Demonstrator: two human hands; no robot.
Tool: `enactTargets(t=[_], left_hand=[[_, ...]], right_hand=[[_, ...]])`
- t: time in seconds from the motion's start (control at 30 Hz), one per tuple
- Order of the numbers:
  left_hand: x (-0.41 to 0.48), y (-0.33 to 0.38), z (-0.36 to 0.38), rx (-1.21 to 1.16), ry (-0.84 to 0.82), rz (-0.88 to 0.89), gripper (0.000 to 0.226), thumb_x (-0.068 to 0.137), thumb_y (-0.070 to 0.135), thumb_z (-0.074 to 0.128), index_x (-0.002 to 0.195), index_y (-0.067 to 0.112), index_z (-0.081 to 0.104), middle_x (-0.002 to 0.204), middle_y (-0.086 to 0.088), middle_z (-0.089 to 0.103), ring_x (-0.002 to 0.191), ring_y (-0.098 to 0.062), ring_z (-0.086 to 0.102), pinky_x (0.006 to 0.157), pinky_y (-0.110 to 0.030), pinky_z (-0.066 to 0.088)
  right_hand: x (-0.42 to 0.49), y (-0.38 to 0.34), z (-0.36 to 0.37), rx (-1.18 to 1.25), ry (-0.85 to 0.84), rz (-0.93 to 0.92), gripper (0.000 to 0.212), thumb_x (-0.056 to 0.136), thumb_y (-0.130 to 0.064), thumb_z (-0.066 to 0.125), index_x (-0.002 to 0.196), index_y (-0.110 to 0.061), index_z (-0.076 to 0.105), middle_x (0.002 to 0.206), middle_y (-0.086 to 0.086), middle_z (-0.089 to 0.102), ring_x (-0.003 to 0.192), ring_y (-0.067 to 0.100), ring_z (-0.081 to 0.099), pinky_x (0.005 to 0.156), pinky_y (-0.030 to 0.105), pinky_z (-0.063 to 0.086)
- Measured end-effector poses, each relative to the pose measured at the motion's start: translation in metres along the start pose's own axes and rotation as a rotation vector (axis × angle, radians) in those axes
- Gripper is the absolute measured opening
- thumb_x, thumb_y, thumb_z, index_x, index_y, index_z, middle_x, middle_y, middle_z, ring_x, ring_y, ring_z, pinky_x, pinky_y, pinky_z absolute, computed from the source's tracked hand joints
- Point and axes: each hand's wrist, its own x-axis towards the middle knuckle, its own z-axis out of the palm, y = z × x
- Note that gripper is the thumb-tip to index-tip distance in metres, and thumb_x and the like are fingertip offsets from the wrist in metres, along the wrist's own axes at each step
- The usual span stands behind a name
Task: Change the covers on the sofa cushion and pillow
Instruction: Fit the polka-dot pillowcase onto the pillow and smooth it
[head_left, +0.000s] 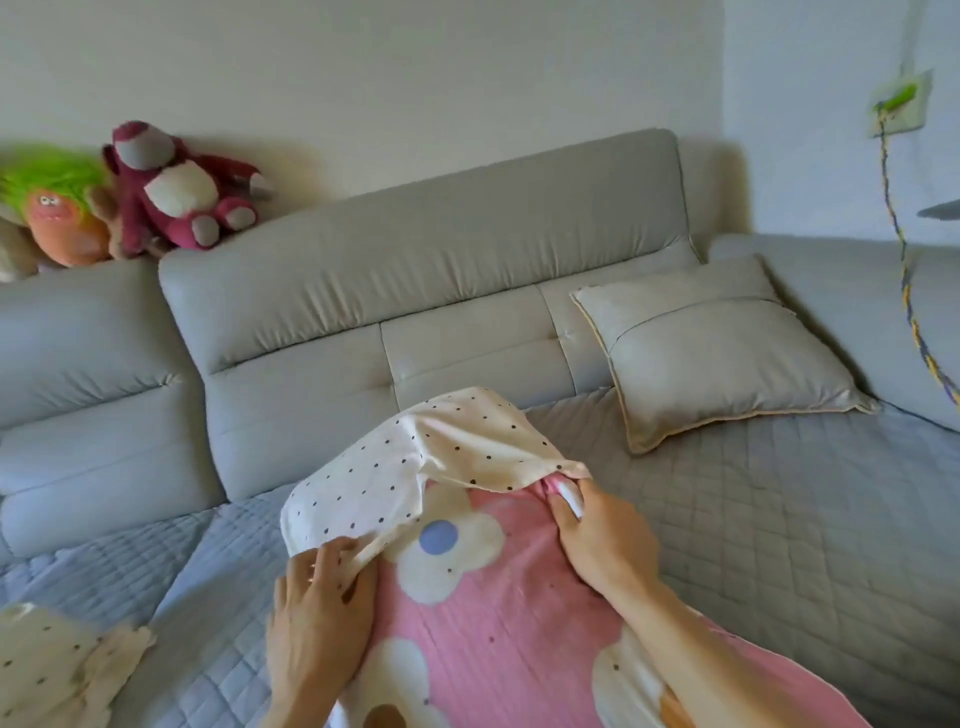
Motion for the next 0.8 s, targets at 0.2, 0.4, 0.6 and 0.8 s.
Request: enactTargets(t=[0.2,0.4,0.6,0.8], left_hand=[[-0.025,-0.054,0.001,-0.17,-0.184,-0.461,0.044,0.094,0.06,0.04,0.105,0.017,0.046,0.104,-0.007,0.057,0.09,-0.026,0.054,0.077,-0.038,0.043],[-0.031,-0.038,0.002,-0.561,-0.157,-0.232,0.025,0.105,0.036,0.035,0.096,0.027,0.056,0.08,0.01,0.064,0.079,-0.017,0.059,0.07,-0.032,0.046],[0.001,0.022,-0.015,-0.967,-0.096,-0.115,0.04,0.102,0.038,0.042,0.087,0.003,0.054,0.077,-0.014,0.053,0.07,-0.009,0.048,0.072,-0.035,0.046],[0.037,0.089,-0.022,-1.076,-0.136,0.099,0.049,0.102,0.048,0.042,0.07,0.013,0.052,0.061,0.012,0.054,0.065,-0.01,0.053,0.066,-0.026,0.045]], right_hand=[[-0.005,-0.02,-0.003,-0.203,0.374,-0.239,0.023,0.093,-0.031,0.055,0.11,-0.019,0.064,0.102,0.007,0.071,0.097,0.034,0.058,0.084,0.041,0.045],[-0.105,-0.089,0.031,-0.26,0.145,-0.663,0.076,0.08,-0.08,0.041,0.124,-0.021,0.061,0.133,0.0,0.056,0.131,0.031,0.045,0.105,0.053,0.037],[-0.122,-0.092,0.068,-0.628,0.16,-0.67,0.079,0.076,-0.049,0.054,0.144,-0.009,0.046,0.144,0.022,0.048,0.121,0.045,0.056,0.084,0.061,0.049],[-0.02,-0.088,-0.026,-0.211,0.523,-0.628,0.042,0.078,-0.005,0.065,0.119,-0.014,0.065,0.099,0.01,0.067,0.083,0.037,0.066,0.066,0.037,0.051]])
